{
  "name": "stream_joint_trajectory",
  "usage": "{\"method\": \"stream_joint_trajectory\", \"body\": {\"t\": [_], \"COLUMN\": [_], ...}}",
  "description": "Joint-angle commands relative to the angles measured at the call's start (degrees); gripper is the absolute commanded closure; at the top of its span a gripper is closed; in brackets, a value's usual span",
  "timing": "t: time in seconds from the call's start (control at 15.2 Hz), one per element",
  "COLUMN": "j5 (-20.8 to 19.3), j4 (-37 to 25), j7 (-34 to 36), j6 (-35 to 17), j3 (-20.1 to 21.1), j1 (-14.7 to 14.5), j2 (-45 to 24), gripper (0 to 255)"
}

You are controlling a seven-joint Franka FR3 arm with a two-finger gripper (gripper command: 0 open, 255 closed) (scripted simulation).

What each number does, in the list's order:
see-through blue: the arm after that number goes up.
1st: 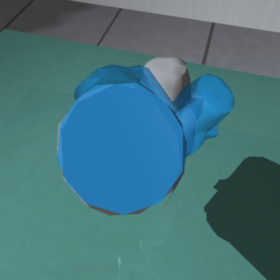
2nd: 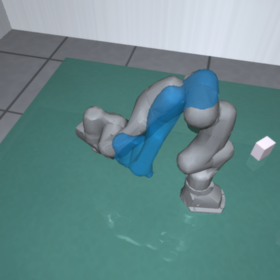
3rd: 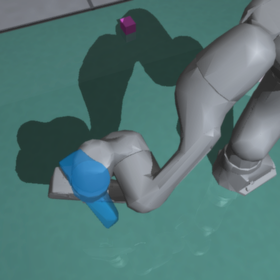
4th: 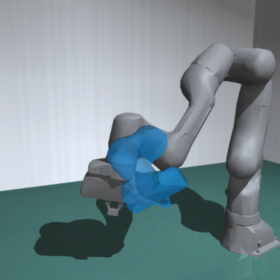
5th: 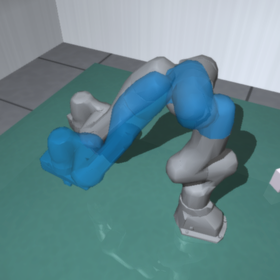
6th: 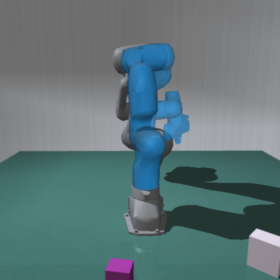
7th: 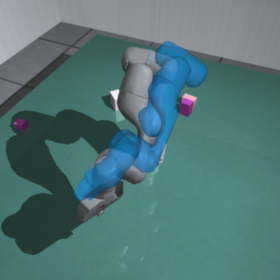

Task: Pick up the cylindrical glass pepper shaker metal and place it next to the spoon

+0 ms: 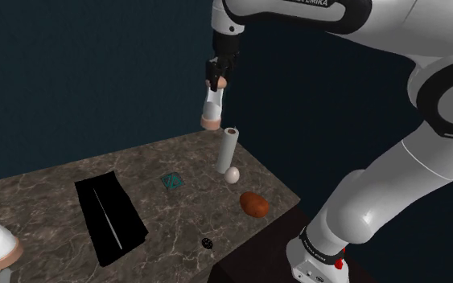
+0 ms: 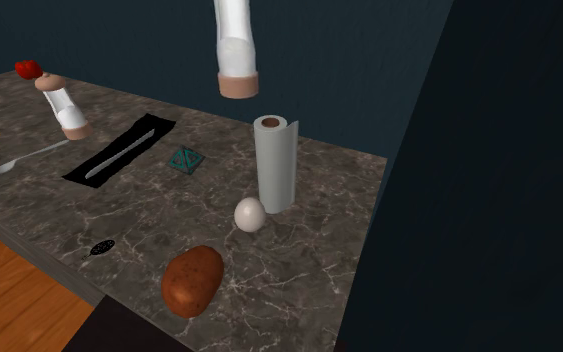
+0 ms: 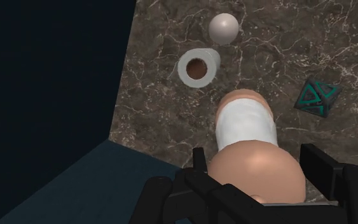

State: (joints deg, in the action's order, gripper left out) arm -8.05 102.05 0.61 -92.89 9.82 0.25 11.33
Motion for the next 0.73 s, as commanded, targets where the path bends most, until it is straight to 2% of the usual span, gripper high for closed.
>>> {"method": "stream_joint_trajectory", "body": {"t": [0.0,0.66], "j5": [0.1,0.5], "j4": [0.3,1.4], "j7": [2.9,17.2], "j6": [-0.4,-2.4], "j3": [1.7,10.0], "j1": [-1.1,-6.6], "j2": [-0.6,-3.7], "gripper": [255,255]}}
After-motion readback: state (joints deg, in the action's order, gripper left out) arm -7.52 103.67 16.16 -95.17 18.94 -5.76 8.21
